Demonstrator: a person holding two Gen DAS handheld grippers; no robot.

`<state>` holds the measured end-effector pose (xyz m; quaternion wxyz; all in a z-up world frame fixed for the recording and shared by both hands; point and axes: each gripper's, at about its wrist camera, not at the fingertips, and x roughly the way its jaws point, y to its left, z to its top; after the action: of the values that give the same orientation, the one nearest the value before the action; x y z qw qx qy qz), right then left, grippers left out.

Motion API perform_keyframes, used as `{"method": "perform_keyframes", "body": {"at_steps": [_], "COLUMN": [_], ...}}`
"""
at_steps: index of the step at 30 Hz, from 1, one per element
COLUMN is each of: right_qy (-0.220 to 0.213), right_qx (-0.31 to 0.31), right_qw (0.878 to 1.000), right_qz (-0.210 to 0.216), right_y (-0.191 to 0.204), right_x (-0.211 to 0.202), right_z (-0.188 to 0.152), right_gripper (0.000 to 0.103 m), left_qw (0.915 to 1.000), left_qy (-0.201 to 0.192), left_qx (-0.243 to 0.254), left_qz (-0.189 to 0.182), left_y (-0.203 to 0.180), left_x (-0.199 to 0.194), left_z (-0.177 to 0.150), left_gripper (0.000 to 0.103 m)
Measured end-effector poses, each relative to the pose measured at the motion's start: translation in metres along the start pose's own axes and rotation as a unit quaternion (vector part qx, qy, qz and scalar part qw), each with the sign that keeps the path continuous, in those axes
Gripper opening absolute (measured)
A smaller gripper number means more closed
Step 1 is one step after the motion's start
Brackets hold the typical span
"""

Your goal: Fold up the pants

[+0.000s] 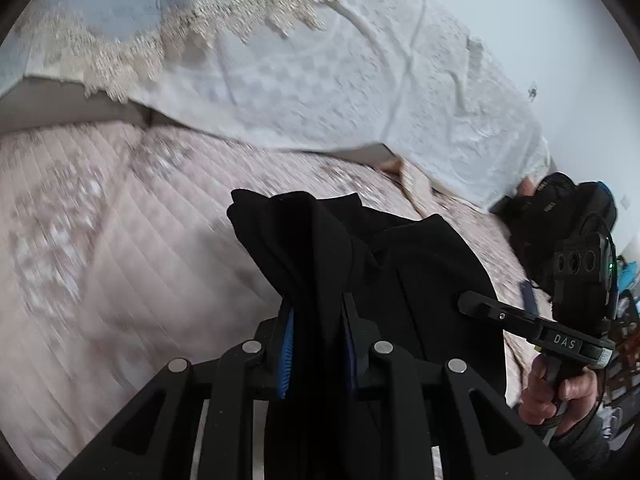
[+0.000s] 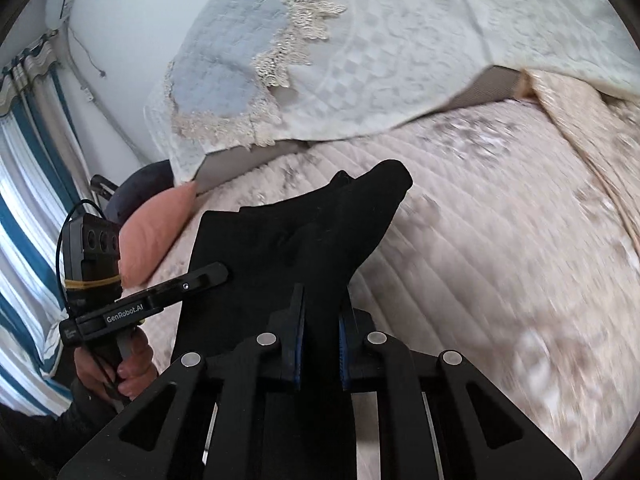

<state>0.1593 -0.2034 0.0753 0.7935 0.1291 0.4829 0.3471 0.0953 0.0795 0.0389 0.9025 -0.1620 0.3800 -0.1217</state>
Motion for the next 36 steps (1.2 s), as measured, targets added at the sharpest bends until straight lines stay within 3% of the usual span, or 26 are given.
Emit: {"method": "perform_keyframes", "body": {"at_steps": [7, 11, 13, 15, 16, 21, 25, 29, 31, 36], "right_qy": [0.027, 0.055, 0.066, 0.058, 0.053, 0.021, 0.011, 0.025, 0.045, 0.035], "right_qx": [0.004, 0.03, 0.039, 0.038, 0.035, -0.04, -0.102, -0.133, -0.137, -0.126], "right_qw": [1.0, 0.998, 0.997, 0.996, 0.996, 0.993, 0.985, 0.979, 0.976, 0.976], "right_qz": [0.01, 0.001, -0.027, -0.049, -0.058, -0.11, -0.14, -0.154, -0.165, -0.172], "right_y": [0.0, -0.022, -0.036, -0.043, -0.044, -0.011, 0.022, 0.04, 0.038, 0.04], "right_x": [0.062, 0.102, 0.117, 0.117, 0.113, 0.074, 0.056, 0.059, 0.072, 0.062], "right_z": [0.035, 0.036, 0.032, 0.029, 0.028, 0.021, -0.003, -0.036, -0.049, -0.048], "right_gripper": [0.013, 0.014, 0.023, 0.038, 0.039, 0.039, 0.039, 0.039, 0.039, 0.04], "left_qw": [0.9993, 0.9957, 0.9936, 0.9936, 0.9937, 0.9922, 0.9944, 0.9948, 0.9915, 0.9883], "left_qy": [0.015, 0.064, 0.072, 0.066, 0.06, 0.024, 0.001, 0.026, 0.051, 0.042], "left_qx": [-0.008, -0.048, -0.06, -0.074, -0.075, -0.056, -0.017, 0.011, 0.014, 0.013], "left_qz": [0.033, 0.046, 0.063, 0.055, 0.057, 0.109, 0.104, 0.098, 0.119, 0.146], "left_y": [0.045, 0.075, 0.086, 0.092, 0.092, 0.079, 0.038, 0.008, 0.006, -0.002], "left_x": [0.025, 0.055, 0.064, 0.061, 0.056, 0.016, -0.022, -0.023, -0.009, -0.019], "left_z": [0.032, 0.025, 0.017, 0.013, 0.011, 0.013, 0.002, -0.025, -0.038, -0.033], "left_gripper": [0.023, 0.027, 0.035, 0.04, 0.04, 0.037, 0.037, 0.037, 0.037, 0.037]}}
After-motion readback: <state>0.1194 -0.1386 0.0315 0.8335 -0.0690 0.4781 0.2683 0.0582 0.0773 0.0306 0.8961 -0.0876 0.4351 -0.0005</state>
